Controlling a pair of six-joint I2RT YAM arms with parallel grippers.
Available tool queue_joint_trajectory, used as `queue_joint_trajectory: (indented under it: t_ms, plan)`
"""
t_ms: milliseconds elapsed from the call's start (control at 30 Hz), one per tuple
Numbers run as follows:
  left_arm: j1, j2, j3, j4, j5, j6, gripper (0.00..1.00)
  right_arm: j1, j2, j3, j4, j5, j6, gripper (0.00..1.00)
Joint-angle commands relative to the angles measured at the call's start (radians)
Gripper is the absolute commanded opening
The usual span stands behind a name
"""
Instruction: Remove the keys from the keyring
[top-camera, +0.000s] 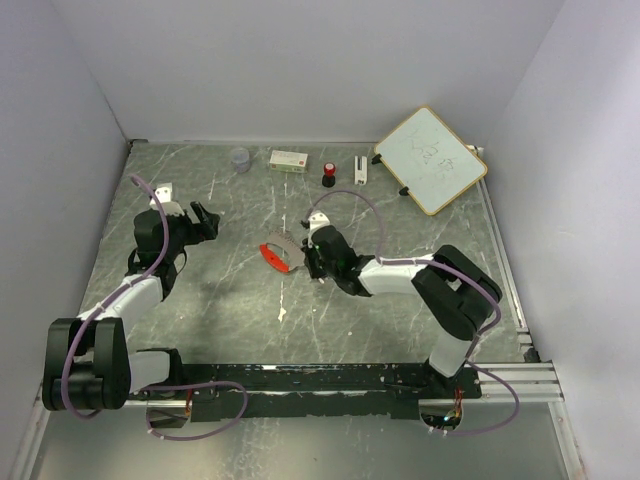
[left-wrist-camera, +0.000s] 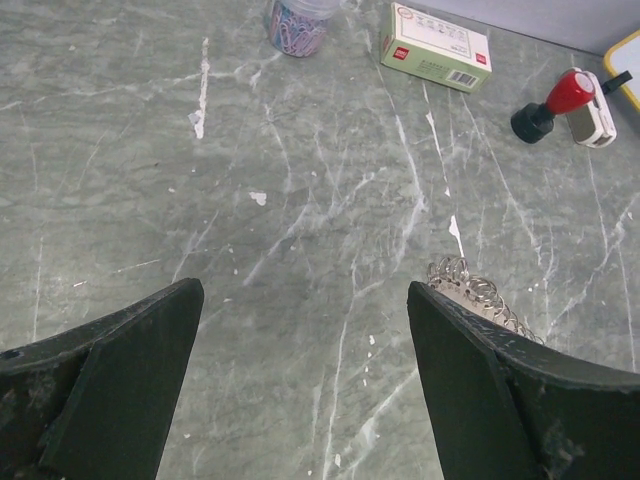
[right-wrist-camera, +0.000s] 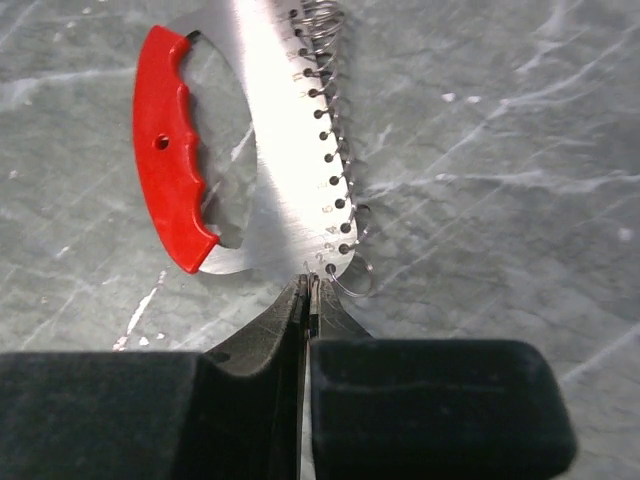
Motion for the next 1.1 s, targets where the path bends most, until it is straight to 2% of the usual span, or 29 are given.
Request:
queue_joint_trajectory:
  t_ms: [0, 233, 367, 533, 733, 933, 1067]
  plan:
    - [-0.005, -0.009, 0.013, 0.075, 0.060, -0.010, 0.95, 0.039, -0.061, 0.081, -0.141, 0.222, -0.135, 0.00]
    - [-0.004, -0.037, 0.005, 0.141, 0.168, -0.004, 0.95, 0.123, -0.121, 0.185, -0.218, 0.526, -0.333, 0.00]
    - [-0.004, -0.032, 0.018, 0.182, 0.270, -0.011, 0.95, 0.169, -0.141, 0.185, -0.125, 0.689, -0.514, 0.00]
    - [-0.005, -0.006, 0.042, 0.253, 0.395, -0.038, 0.95, 0.213, -0.165, 0.180, 0.035, 0.794, -0.726, 0.00]
    - [-0.006, 0.032, 0.079, 0.351, 0.571, -0.102, 0.95, 0.235, -0.248, 0.140, 0.174, 0.749, -0.866, 0.00]
    - [-0.009, 0.059, 0.088, 0.422, 0.706, -0.125, 0.95, 0.235, -0.377, 0.125, 0.154, 0.597, -0.829, 0.00]
    - [-0.019, 0.053, 0.082, 0.423, 0.730, -0.118, 0.95, 0.234, -0.439, 0.131, 0.112, 0.513, -0.784, 0.00]
